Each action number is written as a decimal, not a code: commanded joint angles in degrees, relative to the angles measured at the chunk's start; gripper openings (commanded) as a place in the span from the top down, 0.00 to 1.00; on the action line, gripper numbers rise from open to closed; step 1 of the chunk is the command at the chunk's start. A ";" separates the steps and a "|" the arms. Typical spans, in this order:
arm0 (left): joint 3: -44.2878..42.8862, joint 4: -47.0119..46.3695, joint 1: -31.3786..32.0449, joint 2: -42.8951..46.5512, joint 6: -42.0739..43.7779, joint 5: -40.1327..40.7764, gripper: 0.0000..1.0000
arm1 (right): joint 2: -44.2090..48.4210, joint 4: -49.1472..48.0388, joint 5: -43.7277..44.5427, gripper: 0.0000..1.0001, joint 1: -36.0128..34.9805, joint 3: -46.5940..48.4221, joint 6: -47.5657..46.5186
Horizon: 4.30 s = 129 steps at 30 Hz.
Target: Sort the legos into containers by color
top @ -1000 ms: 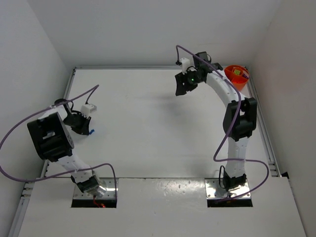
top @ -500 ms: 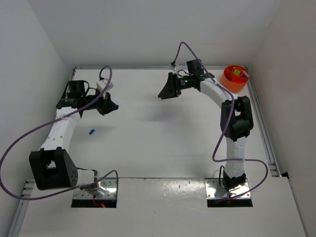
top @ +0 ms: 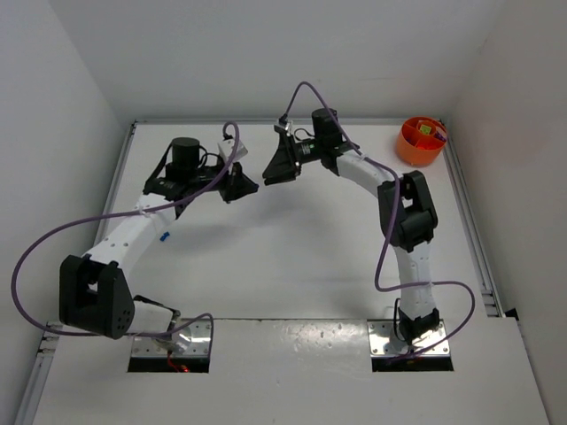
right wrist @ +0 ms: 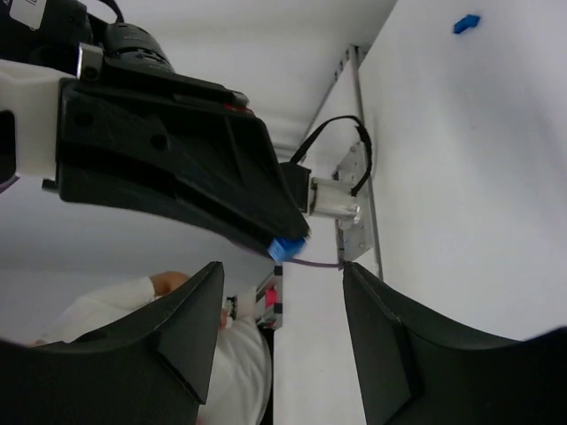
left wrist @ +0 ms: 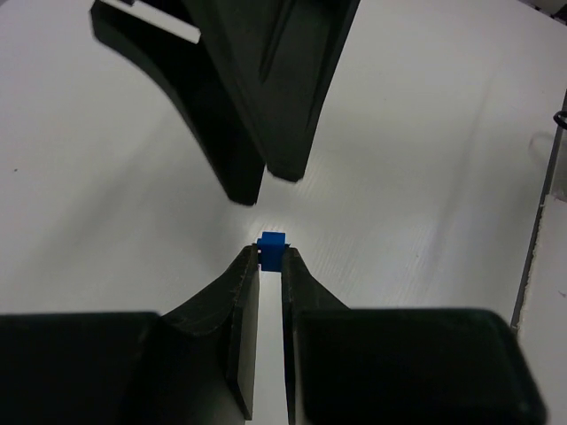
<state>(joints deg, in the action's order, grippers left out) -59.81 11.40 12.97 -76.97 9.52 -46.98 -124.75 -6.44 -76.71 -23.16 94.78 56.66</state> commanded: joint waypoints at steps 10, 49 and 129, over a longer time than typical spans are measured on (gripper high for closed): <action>-1.71 -6.65 4.17 -1.61 -2.22 3.12 0.95 | -1.99 -9.47 -5.38 0.48 -2.59 1.90 7.41; -2.15 -7.88 4.69 -0.55 -2.84 2.51 0.90 | -3.57 -14.57 -8.01 0.83 -4.18 3.48 12.50; 1.09 -0.85 10.77 2.69 9.64 7.78 0.50 | -3.57 -20.98 -9.60 1.00 -2.42 1.11 20.42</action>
<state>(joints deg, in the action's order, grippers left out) -58.65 8.25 22.59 -75.61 18.46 -37.06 -130.43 -22.41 -87.18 -25.39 96.20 77.82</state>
